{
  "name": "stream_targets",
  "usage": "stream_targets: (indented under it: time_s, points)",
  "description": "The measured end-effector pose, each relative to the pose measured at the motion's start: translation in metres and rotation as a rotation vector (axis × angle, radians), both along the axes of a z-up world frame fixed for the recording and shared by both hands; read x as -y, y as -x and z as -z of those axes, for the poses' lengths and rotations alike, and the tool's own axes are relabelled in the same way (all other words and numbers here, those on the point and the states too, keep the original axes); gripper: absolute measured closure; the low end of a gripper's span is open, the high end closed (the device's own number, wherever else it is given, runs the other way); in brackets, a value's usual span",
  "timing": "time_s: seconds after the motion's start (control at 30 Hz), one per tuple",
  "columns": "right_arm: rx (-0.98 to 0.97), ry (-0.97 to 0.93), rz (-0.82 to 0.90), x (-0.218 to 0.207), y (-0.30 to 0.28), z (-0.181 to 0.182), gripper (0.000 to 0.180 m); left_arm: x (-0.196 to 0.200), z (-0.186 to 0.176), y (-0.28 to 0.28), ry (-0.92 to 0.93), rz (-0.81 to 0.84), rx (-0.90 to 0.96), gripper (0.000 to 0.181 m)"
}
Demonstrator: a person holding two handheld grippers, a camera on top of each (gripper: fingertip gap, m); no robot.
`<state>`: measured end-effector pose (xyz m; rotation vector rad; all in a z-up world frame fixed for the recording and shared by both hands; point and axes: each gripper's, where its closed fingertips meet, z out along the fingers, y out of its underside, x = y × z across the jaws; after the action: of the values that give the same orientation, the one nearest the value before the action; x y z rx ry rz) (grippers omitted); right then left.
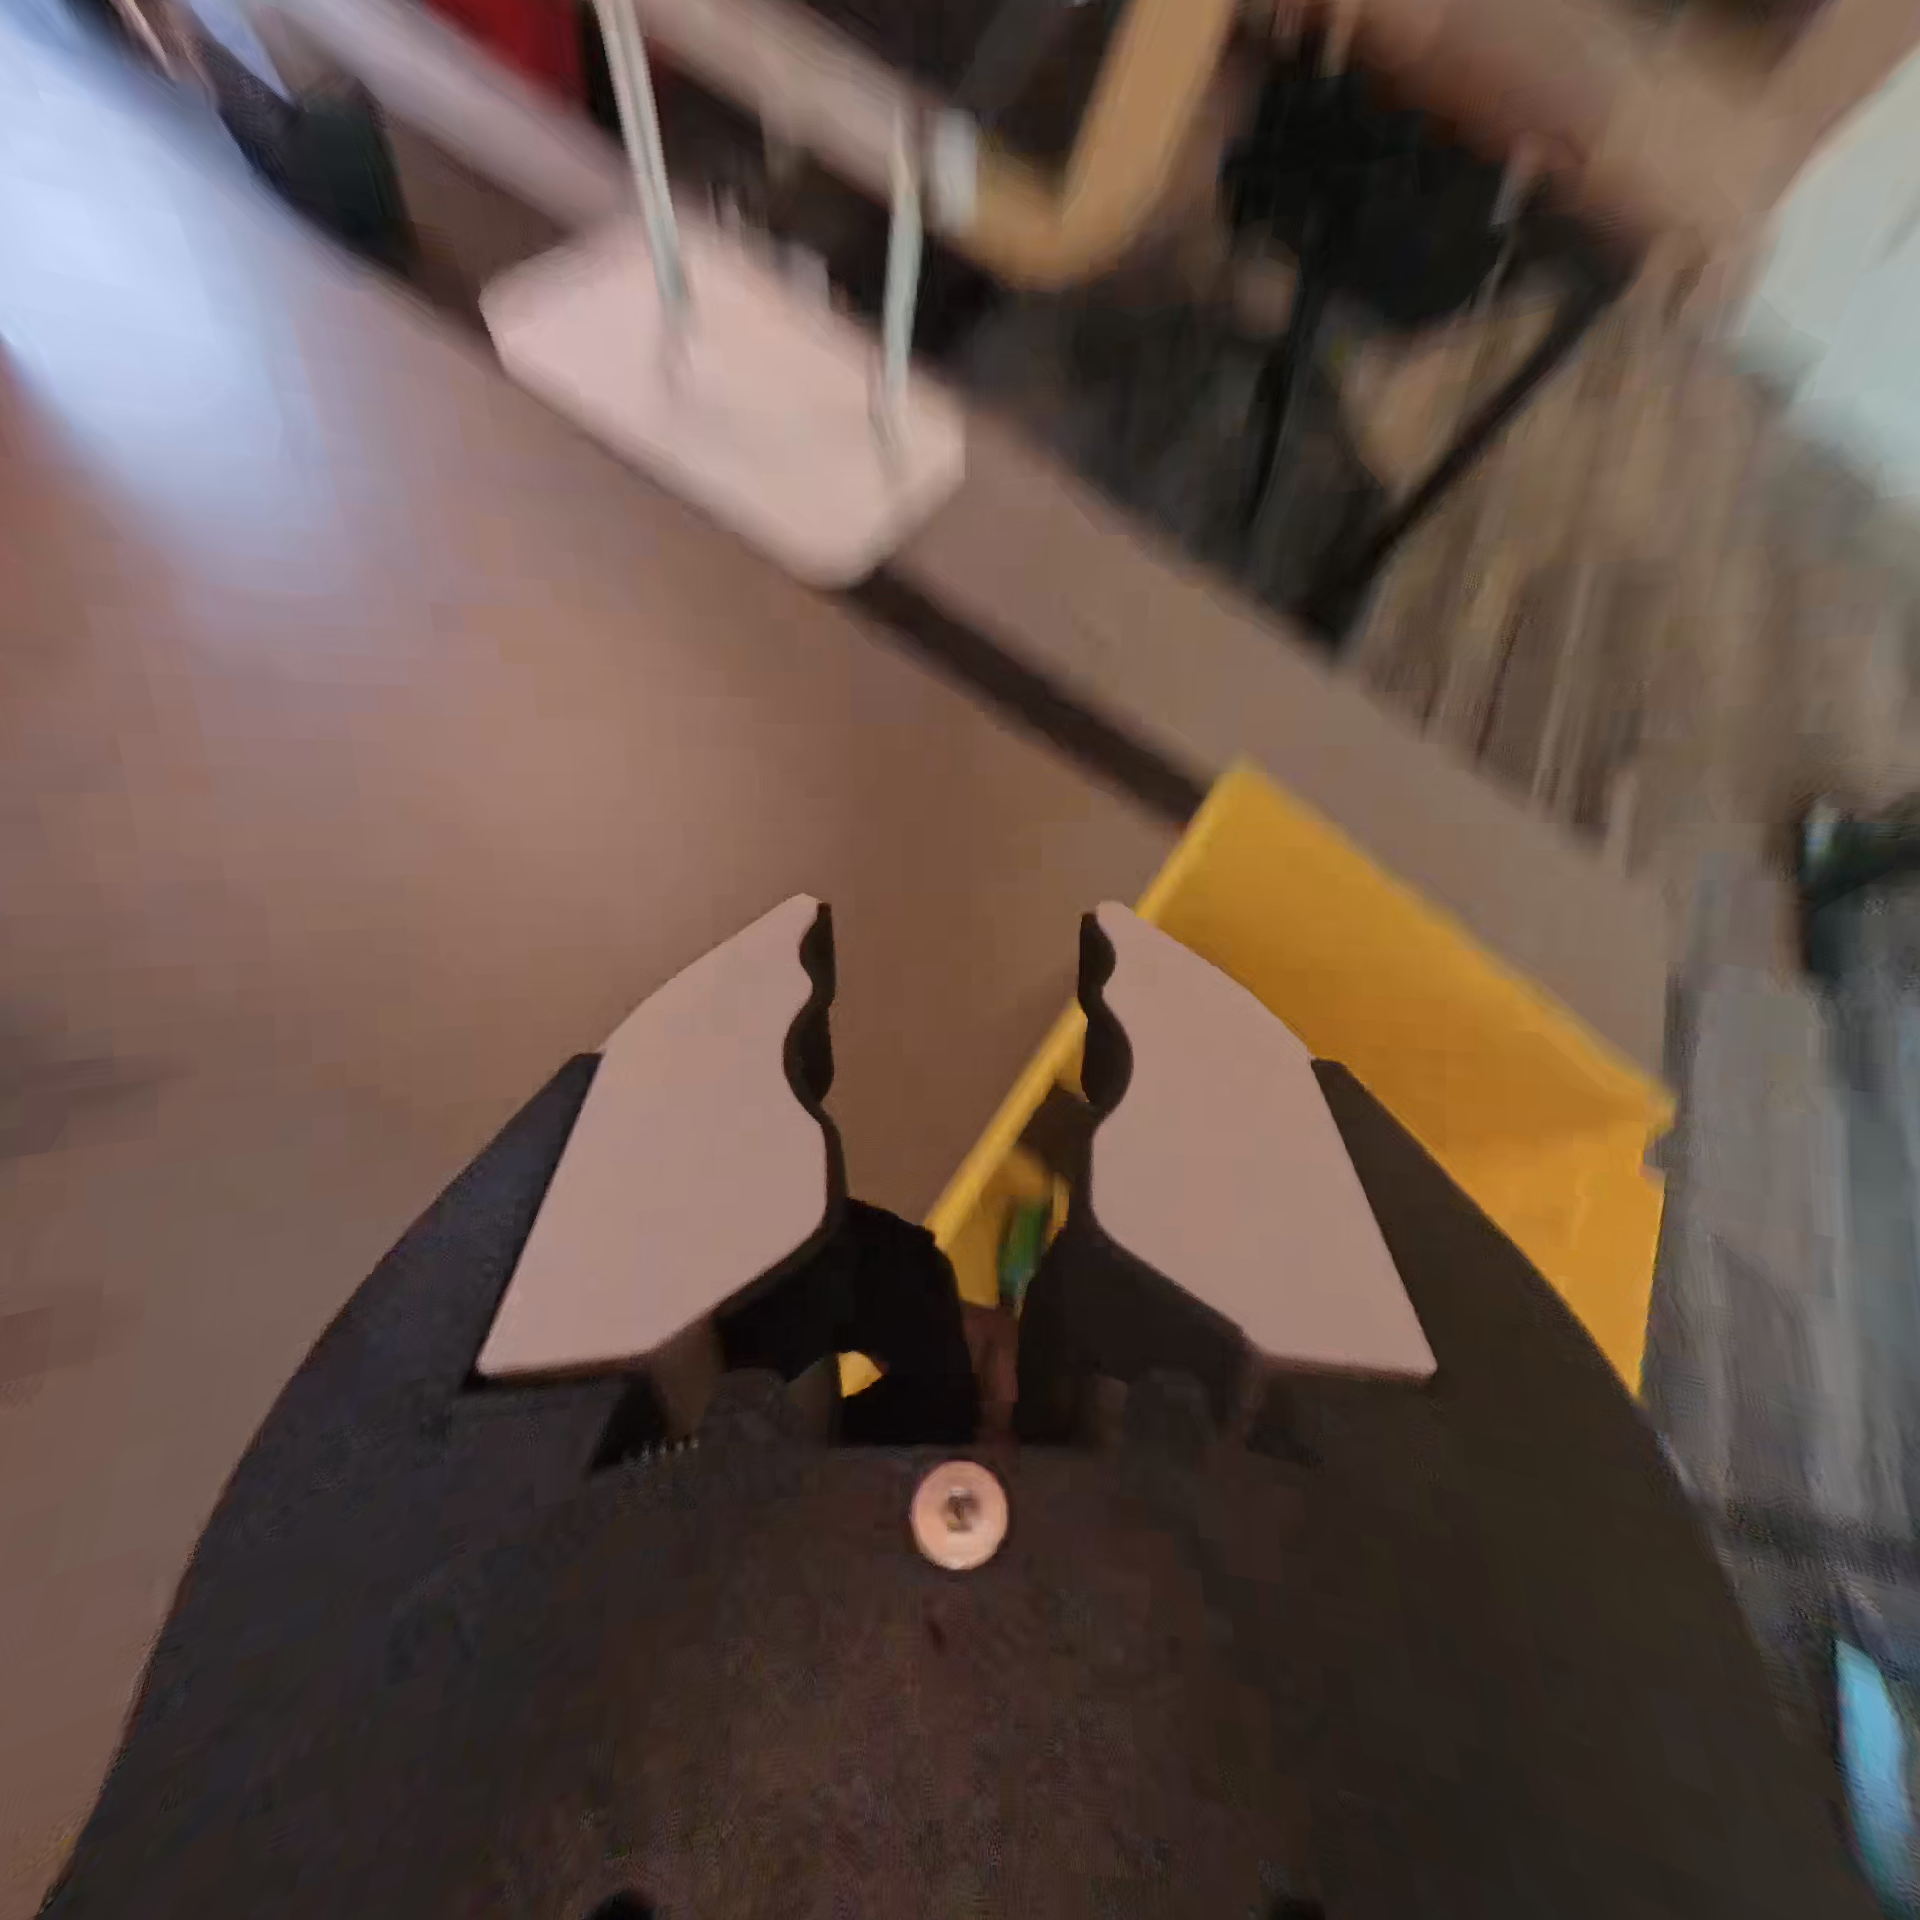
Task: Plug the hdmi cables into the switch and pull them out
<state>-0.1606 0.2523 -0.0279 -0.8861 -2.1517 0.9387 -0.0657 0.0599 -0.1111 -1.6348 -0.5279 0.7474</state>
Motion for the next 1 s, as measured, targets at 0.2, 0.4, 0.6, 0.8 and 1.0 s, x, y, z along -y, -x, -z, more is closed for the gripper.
stream_targets:
  time_s: [0.2,0.4,0.6,0.8,1.0]
  points:
    - [-0.591,0.575,-0.308,0.083,-0.066,-0.056,0.105,0.003,0.001,0.003,-0.003,-0.015,0.004,0.103]
    - [-0.35,0.635,-0.647,0.179,-0.127,0.05,0.065,0.011,-0.016,0.003,-0.058,-0.044,-0.047,0.103]
    - [-0.305,0.528,-0.738,0.205,-0.142,0.078,0.056,0.049,-0.071,-0.016,-0.1,-0.121,-0.192,0.103]
    - [-0.326,0.663,-0.698,0.195,-0.138,0.056,0.058,0.173,-0.113,-0.053,0.083,-0.266,-0.094,0.102]
    - [-0.33,0.735,-0.69,0.19,-0.138,0.044,0.063,0.317,-0.047,-0.046,0.352,-0.432,0.422,0.085]
